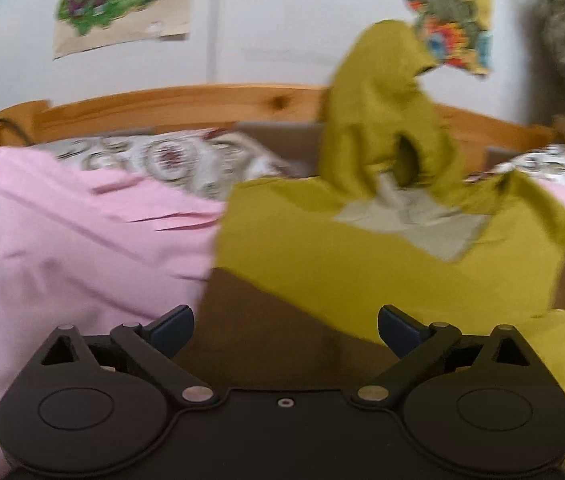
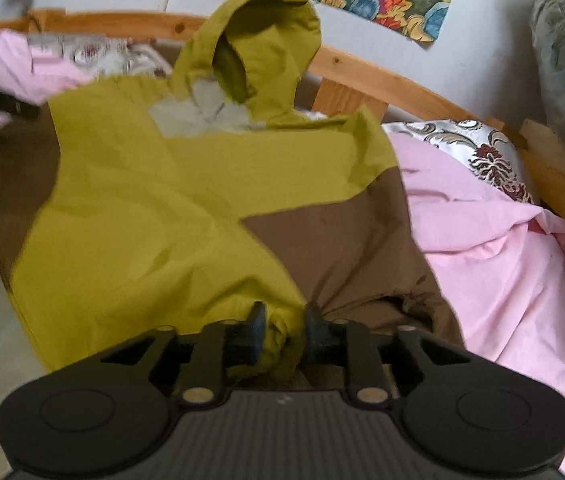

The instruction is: Fold large clothes

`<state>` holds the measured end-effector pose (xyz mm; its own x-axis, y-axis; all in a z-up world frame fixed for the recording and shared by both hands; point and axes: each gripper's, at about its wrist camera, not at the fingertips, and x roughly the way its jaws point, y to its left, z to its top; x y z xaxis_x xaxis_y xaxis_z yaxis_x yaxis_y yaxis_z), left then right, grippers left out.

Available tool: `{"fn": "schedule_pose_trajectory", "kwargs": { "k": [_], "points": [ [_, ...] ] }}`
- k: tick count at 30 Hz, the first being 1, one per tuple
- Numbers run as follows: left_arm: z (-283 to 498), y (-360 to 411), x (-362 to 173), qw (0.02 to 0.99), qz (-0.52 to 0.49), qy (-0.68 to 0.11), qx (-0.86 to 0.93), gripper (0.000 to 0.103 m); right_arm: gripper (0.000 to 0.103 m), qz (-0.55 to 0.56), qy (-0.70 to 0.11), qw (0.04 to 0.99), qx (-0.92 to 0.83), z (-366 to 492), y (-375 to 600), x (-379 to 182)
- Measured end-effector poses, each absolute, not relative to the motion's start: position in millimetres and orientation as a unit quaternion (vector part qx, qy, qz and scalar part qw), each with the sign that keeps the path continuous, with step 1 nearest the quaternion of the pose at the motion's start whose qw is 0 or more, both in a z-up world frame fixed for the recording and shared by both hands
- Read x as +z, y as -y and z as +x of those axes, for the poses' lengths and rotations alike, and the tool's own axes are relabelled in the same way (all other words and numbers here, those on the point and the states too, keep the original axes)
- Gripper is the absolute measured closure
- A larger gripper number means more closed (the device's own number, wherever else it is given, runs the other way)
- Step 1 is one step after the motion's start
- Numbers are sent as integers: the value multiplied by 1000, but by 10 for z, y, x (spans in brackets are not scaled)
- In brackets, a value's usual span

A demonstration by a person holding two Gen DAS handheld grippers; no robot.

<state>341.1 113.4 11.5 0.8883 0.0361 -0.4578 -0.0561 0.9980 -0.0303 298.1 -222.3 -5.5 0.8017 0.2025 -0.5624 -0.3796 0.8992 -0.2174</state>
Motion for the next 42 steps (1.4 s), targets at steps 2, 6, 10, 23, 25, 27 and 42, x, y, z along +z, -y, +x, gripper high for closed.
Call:
{"fn": "schedule_pose_trajectory", "kwargs": {
  "k": [2, 6, 10, 23, 25, 27, 42],
  "points": [
    [3418, -1008, 86, 969, -16, -245, -4, 3, 36, -148, -259, 939, 169, 3049, 2281, 126],
    [3482, -823, -54, 962, 8, -272, -27, 3, 23, -135, -247, 939, 197, 3428, 2195, 526],
    [3556, -794, -165, 953, 15, -300, -33, 1, 6, -109, -214, 942, 235, 3962, 1903, 1036],
    [3441, -957, -62, 953, -24, -302, -27, 1, 0, 5, -150, 955, 255, 6083, 1097, 2090],
    [3416, -992, -50, 952, -33, -303, -25, 1, 0, 28, -171, 950, 261, 6269, 1068, 2107],
    [3400, -1026, -36, 951, -40, -305, -25, 1, 1, 39, -190, 947, 258, 6408, 1001, 2093],
    [3171, -1254, 318, 956, -49, -289, 16, 1, 96, 36, -152, 942, 298, 5364, 1072, 1978]
  ]
}}
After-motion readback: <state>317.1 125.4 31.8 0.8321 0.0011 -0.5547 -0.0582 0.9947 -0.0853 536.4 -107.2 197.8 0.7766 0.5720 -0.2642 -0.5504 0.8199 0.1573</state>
